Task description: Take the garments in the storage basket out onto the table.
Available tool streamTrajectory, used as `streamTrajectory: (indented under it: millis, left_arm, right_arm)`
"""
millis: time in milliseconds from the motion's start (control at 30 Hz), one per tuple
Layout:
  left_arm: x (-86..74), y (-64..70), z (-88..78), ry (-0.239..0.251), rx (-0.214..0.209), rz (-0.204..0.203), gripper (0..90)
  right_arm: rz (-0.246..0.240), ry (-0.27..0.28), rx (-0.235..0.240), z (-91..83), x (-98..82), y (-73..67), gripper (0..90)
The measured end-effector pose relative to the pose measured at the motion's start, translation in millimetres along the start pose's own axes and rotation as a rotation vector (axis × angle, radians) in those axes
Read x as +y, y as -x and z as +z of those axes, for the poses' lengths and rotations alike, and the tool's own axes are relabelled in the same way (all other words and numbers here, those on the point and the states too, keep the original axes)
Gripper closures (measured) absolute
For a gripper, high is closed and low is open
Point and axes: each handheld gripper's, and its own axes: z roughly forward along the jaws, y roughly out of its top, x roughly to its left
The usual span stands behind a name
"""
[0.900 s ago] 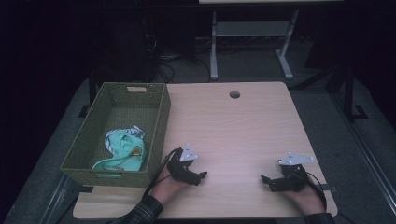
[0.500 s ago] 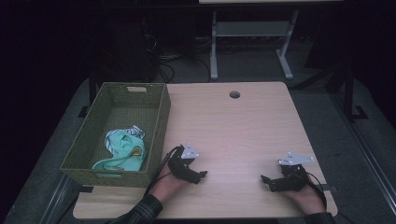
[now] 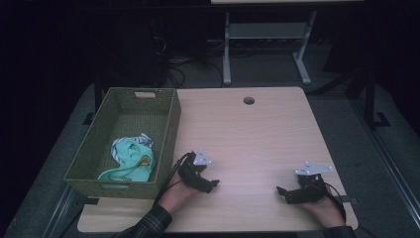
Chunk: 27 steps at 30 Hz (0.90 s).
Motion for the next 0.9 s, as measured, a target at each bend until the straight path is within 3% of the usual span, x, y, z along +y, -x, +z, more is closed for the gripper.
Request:
streamTrajectory:
  millis: [900]
  left_arm:
    - [13.0,-4.0,-17.2,0.062,-0.022,-0.013,13.2]
  right_arm:
    - [0.011,-0.011,-0.009,0.6,0.4,0.3,0.0]
